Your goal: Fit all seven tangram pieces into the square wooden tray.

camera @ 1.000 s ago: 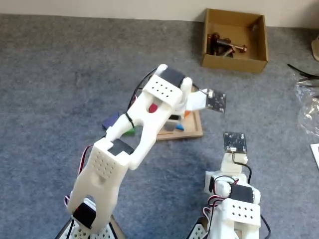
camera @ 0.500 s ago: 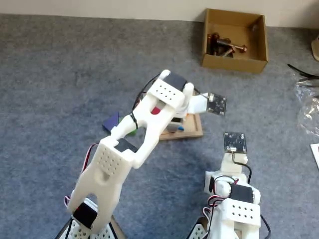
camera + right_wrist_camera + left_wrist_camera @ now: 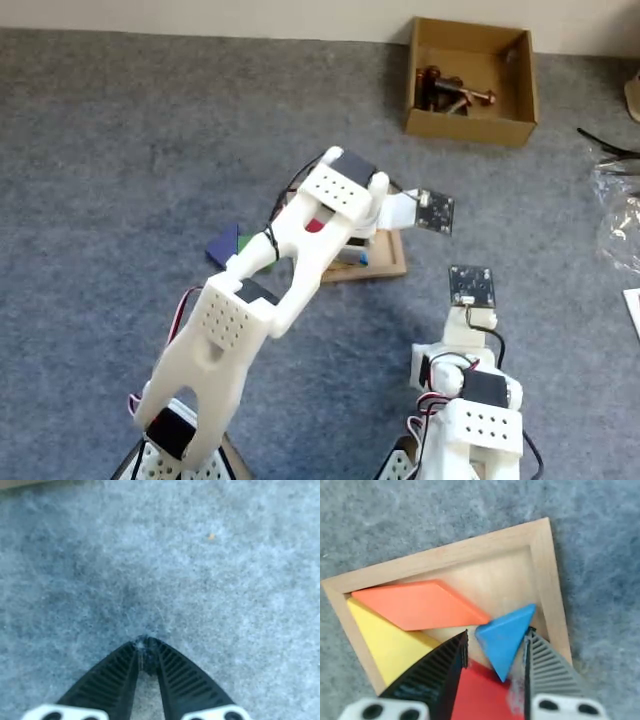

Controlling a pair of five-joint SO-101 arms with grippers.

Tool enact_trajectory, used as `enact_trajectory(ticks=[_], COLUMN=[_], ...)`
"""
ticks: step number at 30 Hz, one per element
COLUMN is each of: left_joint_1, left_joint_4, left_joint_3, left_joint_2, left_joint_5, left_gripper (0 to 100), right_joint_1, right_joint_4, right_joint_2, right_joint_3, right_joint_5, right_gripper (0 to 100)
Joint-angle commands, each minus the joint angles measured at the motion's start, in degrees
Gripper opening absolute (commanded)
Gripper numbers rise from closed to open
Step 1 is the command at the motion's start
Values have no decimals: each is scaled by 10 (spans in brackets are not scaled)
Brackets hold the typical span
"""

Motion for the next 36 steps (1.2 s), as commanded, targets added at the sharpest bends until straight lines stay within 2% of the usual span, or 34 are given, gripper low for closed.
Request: enact_trajectory(ticks=[1,5,11,16,23,36], left_joint_1=[13,22,22,22,22,11], left_joint_4=[-4,4,4,4,4,-5], left_joint_3=[-6,-6,-6,-6,-4,-6], left_joint_2=[-3,-3,-1,-1,-1,-4], left_joint_5=[1,40,55,55,60,202], left_gripper=[182,182,175,60,70,69], right_joint_1=[19,19,19,19,19,19], right_joint_4=[7,7,7,7,7,7], right_joint_2=[0,0,0,0,0,0], right_joint_3=[18,18,18,18,18,18], right_joint_5=[-2,-2,-2,-2,-2,-2], right_gripper=[5,5,5,5,5,5])
